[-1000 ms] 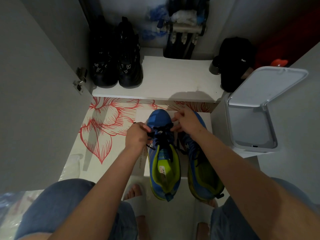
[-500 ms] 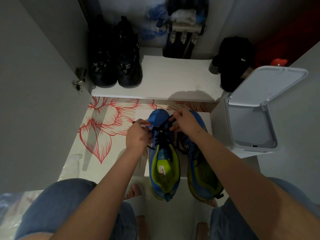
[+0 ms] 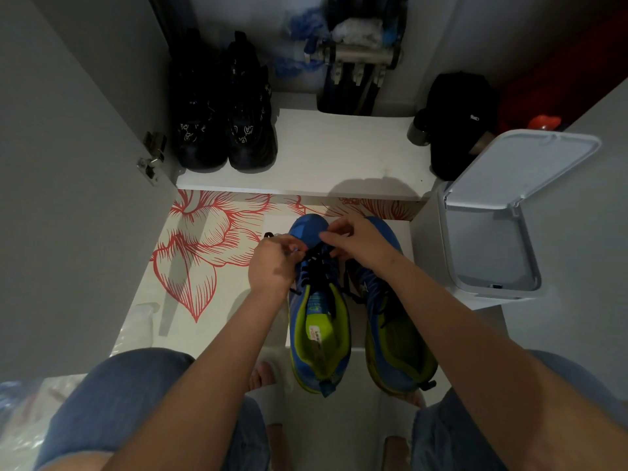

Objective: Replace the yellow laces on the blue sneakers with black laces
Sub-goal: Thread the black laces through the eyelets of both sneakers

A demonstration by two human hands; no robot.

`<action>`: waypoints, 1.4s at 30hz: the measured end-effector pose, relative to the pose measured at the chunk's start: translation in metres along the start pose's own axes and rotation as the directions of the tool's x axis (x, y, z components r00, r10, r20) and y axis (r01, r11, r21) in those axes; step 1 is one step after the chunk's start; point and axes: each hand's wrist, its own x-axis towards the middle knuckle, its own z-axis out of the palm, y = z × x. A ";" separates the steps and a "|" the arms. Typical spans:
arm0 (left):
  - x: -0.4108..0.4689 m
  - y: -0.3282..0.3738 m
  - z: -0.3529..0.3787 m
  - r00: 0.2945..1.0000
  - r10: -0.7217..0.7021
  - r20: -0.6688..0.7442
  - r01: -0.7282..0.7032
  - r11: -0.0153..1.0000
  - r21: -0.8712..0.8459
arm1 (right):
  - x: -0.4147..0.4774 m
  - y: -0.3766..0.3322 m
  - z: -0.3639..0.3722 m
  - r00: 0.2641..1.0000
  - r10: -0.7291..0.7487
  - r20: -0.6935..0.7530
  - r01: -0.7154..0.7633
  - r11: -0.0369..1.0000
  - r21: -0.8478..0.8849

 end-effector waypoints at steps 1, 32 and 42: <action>0.001 -0.001 0.000 1.000 0.001 0.000 -0.001 1.000 0.021 | -0.001 0.000 -0.001 1.000 -0.001 0.009 0.001 1.000 0.001; 0.007 0.004 0.006 0.987 -0.158 0.010 0.154 0.974 0.169 | 0.006 0.001 -0.005 0.979 0.018 -0.204 -0.059 0.978 -0.200; 0.009 0.002 0.002 0.980 -0.200 0.013 0.195 0.967 0.166 | -0.006 -0.008 -0.015 0.933 0.344 0.101 -0.253 0.832 -0.493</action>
